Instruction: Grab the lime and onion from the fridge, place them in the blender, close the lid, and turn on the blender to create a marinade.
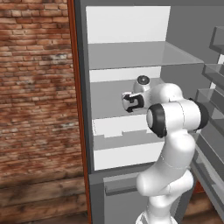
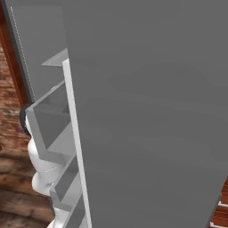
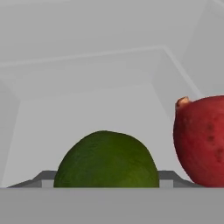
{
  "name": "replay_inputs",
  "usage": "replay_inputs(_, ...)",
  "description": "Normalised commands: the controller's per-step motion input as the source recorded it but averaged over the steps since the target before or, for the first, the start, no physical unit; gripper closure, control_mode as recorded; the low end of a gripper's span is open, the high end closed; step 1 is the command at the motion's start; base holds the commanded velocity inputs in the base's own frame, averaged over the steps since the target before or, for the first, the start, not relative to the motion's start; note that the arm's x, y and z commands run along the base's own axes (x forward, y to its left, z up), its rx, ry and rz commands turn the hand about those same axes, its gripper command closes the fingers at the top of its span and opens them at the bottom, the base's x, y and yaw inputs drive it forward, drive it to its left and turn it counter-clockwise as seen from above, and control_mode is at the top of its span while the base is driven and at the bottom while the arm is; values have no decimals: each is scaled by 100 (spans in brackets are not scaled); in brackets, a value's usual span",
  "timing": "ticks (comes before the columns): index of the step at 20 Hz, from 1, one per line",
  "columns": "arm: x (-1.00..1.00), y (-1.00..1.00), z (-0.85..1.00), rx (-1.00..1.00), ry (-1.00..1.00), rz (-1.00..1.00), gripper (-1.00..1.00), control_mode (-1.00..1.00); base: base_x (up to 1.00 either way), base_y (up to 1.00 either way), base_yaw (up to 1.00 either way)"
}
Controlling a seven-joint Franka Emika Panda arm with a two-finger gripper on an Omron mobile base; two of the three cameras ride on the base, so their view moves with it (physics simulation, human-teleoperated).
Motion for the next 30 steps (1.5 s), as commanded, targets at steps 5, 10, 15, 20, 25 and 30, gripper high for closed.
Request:
replay_inputs(5,-66,7,0,0,-9,0,100,-100,0,0,0)
replay_inputs(10,-100,15,19,0,-11,0,100,-100,0,0,0)
replay_inputs(15,-100,10,86,0,-8,0,100,-100,0,0,0)
replay_inputs(20,-100,6,100,0,0,3,100,-100,0,0,0)
replay_inputs(25,-100,22,100,0,7,10,100,-100,0,0,0)
replay_inputs(30,-100,45,98,0,23,15,100,-100,0,0,0)
